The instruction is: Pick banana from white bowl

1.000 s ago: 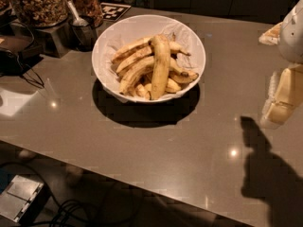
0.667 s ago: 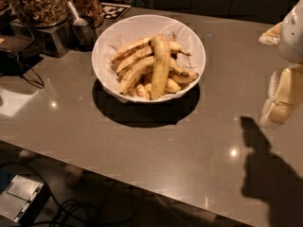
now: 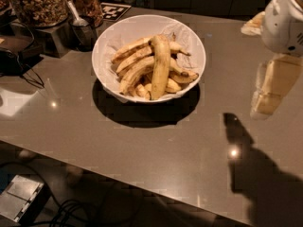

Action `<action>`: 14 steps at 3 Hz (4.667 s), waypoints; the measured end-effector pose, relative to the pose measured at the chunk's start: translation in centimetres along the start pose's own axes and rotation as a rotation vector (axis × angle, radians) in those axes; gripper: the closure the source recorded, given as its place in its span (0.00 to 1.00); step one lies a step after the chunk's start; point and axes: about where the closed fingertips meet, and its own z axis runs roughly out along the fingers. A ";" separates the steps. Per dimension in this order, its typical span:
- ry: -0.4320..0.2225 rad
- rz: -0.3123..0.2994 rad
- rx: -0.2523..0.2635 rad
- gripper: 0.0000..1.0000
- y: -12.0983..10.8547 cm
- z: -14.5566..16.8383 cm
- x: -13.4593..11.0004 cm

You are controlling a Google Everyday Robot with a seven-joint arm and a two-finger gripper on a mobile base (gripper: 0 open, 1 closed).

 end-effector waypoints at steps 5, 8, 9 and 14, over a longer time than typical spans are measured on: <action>0.012 -0.336 0.145 0.00 -3.1 1.2 -8.3; 0.159 -0.538 0.229 0.00 -5.6 3.9 -11.5; 0.157 -0.546 0.226 0.00 -5.6 3.9 -11.6; 0.103 -0.913 0.085 0.23 -8.1 8.5 -16.8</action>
Offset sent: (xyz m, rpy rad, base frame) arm 0.0083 0.0977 0.0212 -0.2241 -0.2352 0.4051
